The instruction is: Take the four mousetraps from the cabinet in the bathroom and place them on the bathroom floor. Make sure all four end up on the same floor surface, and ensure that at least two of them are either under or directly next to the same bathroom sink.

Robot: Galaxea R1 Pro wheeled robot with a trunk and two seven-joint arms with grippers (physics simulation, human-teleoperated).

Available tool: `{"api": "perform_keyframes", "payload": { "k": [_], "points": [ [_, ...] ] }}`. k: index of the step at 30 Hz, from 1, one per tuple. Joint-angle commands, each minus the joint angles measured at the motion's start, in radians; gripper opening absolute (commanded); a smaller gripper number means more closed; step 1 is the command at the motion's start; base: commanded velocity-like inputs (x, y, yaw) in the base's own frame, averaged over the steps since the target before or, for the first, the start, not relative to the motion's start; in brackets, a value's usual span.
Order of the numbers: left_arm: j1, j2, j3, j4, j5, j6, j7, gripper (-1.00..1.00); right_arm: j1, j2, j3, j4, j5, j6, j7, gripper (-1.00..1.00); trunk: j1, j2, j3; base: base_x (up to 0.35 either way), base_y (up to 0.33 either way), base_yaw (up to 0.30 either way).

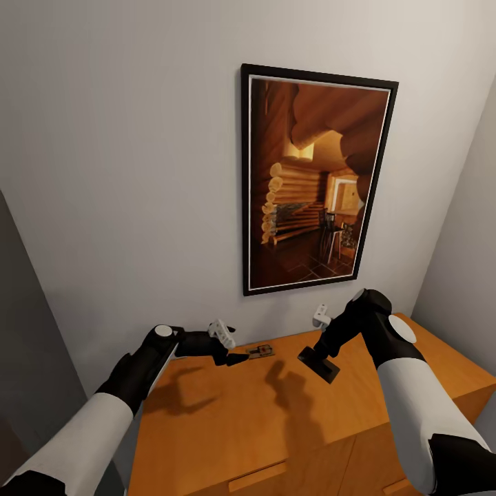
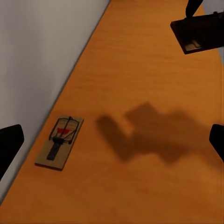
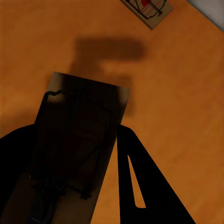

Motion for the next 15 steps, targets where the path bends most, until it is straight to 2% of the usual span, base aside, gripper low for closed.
{"api": "perform_keyframes", "payload": {
  "k": [1,15],
  "points": [
    [0.0,0.0,-0.001,-0.004,0.0,0.011,-0.003,1.0,0.0,0.0,-0.001,-0.001,0.005,0.011,0.007,-1.0,0.0,-0.001,-0.001,0.0,0.0,0.0],
    [0.001,0.001,-0.003,-0.062,0.0,0.028,-0.005,1.0,0.0,0.0,-0.001,-0.001,0.005,0.011,0.007,-1.0,0.0,-0.001,-0.001,0.0,0.0,0.0]
  ]
}}
